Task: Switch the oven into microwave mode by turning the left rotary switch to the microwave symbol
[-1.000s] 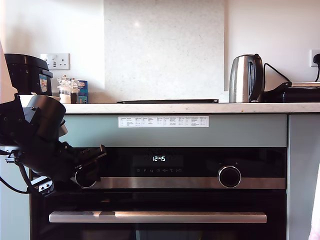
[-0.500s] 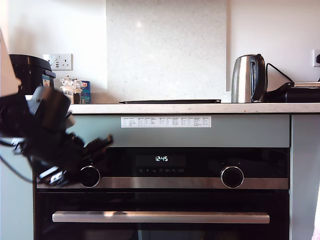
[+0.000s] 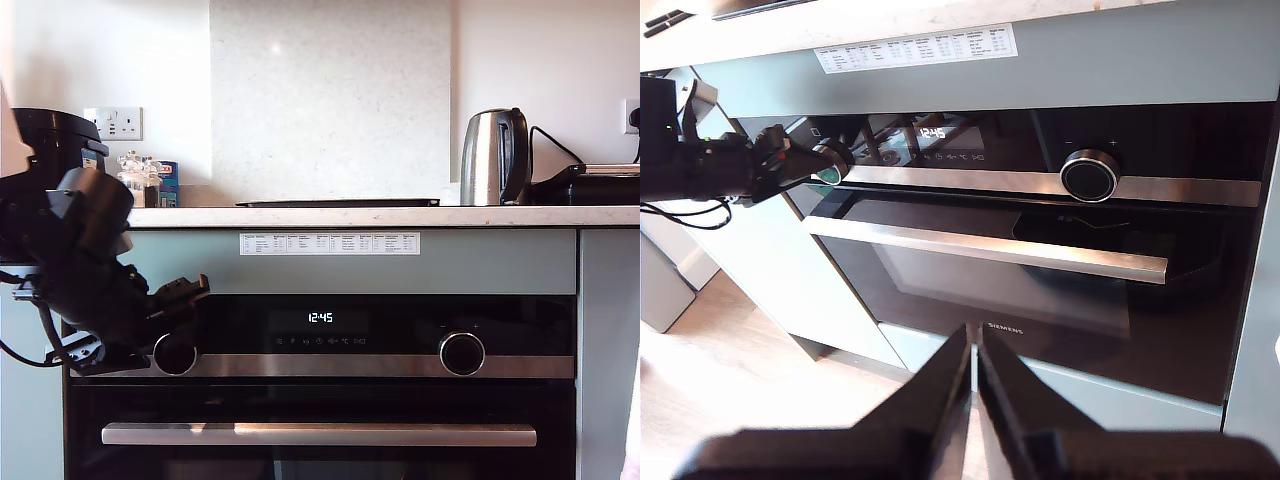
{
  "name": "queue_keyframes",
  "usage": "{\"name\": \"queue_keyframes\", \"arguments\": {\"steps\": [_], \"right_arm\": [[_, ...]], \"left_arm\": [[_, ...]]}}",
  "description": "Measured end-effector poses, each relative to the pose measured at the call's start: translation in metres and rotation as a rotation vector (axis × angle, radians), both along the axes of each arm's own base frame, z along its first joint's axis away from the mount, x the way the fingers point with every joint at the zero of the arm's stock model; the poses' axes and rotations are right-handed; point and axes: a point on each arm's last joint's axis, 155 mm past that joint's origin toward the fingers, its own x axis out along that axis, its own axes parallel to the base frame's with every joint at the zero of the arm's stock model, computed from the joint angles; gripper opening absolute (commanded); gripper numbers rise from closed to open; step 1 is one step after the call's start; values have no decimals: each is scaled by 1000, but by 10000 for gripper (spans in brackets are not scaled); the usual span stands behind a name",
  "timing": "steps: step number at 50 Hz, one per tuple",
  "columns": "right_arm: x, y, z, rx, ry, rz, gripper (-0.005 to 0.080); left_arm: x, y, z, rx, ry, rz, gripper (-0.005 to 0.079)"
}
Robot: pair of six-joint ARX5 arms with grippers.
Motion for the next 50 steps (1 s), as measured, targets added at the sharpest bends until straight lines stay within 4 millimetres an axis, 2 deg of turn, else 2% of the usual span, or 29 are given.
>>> {"name": "queue_keyframes", "arguments": {"steps": [8, 50], "right_arm": [[0, 0, 0, 0, 0, 0, -12], [0, 0, 0, 0, -2, 0, -12]], "left_arm": [[8, 5, 10, 4, -46, 14, 524], [5, -4, 5, -26, -28, -58, 518]]}}
